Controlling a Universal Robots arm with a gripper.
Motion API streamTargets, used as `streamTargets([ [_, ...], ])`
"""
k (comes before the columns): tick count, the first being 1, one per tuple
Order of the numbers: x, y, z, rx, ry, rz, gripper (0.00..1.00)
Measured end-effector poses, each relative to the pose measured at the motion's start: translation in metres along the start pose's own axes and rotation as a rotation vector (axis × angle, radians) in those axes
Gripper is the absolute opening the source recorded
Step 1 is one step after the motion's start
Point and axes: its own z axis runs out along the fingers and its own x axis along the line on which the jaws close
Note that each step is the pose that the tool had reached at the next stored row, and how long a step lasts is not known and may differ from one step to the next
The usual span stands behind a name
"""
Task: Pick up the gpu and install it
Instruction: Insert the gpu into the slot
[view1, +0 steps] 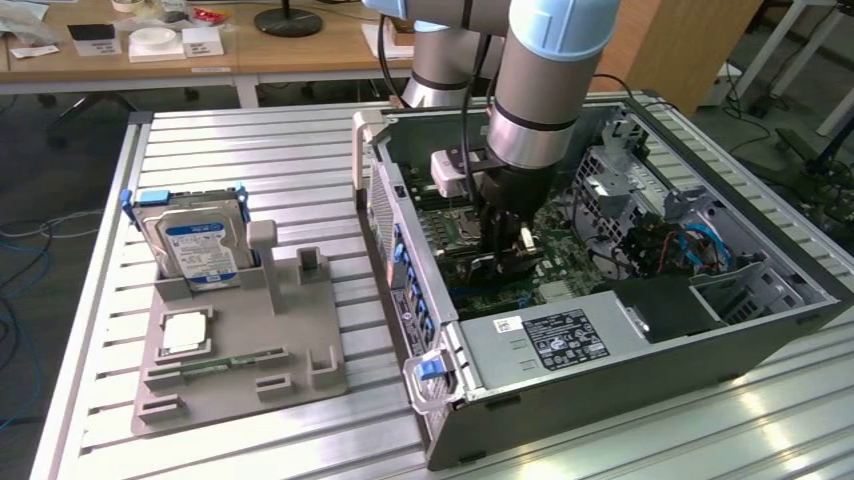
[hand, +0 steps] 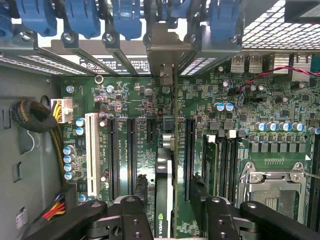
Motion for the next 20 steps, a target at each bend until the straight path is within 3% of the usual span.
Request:
streamTargets([
  [20,-0.0002,-0.0002,-0.0034,0.0000,0.0002,0.000,0.46],
])
